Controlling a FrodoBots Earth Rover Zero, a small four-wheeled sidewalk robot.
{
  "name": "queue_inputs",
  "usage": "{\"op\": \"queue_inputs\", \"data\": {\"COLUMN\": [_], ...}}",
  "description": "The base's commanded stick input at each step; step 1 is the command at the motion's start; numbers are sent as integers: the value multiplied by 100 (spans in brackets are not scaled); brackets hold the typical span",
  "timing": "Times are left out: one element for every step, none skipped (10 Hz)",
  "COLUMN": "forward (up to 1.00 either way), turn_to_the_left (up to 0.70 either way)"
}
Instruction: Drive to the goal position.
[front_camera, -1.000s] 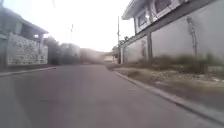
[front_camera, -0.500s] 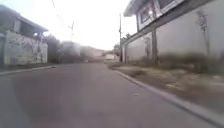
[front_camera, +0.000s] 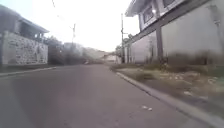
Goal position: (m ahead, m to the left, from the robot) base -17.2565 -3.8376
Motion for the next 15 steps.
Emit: {"op": "queue_inputs", "data": {"forward": [100, 100, 100, 100, 100, 100, 100, 100, 100, 100, 100, 100, 100, 100, 100], "turn_to_the_left": [0, 0, 0, 0, 0, 0, 0, 0, 0, 0, 0, 0, 0, 0, 0]}}
